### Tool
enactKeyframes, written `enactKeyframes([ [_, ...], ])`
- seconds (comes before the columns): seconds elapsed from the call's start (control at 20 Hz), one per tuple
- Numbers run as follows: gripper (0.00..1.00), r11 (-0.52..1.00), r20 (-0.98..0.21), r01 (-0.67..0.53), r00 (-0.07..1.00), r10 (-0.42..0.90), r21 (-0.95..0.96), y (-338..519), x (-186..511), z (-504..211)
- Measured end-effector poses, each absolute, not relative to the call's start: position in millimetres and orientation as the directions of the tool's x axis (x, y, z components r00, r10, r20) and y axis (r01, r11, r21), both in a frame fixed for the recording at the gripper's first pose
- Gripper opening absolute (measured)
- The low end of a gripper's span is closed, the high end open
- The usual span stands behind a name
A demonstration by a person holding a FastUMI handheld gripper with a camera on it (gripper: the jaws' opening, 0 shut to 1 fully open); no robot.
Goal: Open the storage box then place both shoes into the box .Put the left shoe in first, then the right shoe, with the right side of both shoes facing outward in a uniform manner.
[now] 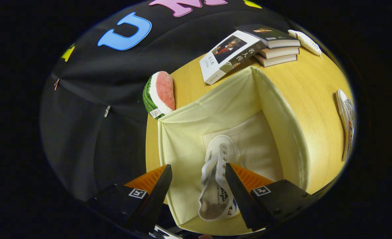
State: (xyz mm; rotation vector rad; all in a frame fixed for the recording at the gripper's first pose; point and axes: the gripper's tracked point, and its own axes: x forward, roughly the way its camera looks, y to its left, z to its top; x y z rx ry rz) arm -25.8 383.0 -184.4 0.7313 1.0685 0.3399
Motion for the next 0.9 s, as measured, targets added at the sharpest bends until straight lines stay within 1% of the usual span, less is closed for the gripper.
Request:
enactKeyframes([
  [0.25, 0.99, 0.72, -0.595, -0.061, 0.518, 0.615, 0.691, 357.5, -29.0, -141.0],
  [0.45, 0.99, 0.739, -0.501, -0.131, 0.655, 0.565, 0.661, 288.1, -20.0, -102.6],
  [0.55, 0.99, 0.767, -0.484, -0.128, 0.707, 0.515, 0.628, 238.2, -17.6, -100.5],
  [0.7, 0.99, 0.839, -0.498, -0.083, 0.772, 0.395, 0.537, 150.3, -21.1, -119.4],
  [0.9, 0.99, 0.897, -0.575, 0.017, 0.773, 0.268, 0.441, 49.9, -44.2, -173.3],
])
